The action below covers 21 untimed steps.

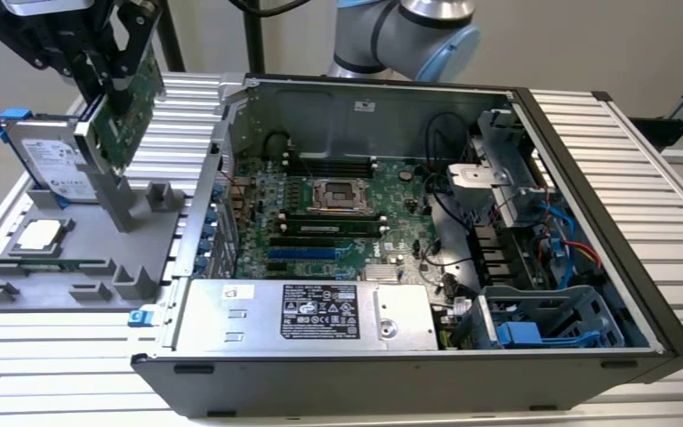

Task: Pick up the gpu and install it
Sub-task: 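Pick up the gpu and move the gpu toward the slot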

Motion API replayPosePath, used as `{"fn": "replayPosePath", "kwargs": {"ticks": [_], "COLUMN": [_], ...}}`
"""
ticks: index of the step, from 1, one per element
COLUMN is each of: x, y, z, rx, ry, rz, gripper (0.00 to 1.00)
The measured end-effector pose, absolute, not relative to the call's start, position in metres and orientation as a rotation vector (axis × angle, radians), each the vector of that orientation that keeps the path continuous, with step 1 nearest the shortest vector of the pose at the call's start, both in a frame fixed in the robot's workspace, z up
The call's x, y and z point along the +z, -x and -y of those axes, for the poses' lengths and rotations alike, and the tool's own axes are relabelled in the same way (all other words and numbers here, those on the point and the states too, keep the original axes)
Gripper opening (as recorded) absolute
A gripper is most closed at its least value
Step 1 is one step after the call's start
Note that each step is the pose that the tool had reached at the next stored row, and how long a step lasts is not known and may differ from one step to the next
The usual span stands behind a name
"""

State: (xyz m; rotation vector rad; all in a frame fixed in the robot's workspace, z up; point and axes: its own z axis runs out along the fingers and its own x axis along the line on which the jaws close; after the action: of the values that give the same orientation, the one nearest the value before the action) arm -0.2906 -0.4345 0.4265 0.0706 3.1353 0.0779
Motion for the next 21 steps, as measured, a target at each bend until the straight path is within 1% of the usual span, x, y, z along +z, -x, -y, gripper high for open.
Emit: {"fn": "replayPosePath", "kwargs": {"ticks": [21], "x": [0.427], "y": [0.263], "z": [0.434], "rx": [0.078], "ry": [-0.07], "rz": [-3.135], "gripper": [0.0]}}
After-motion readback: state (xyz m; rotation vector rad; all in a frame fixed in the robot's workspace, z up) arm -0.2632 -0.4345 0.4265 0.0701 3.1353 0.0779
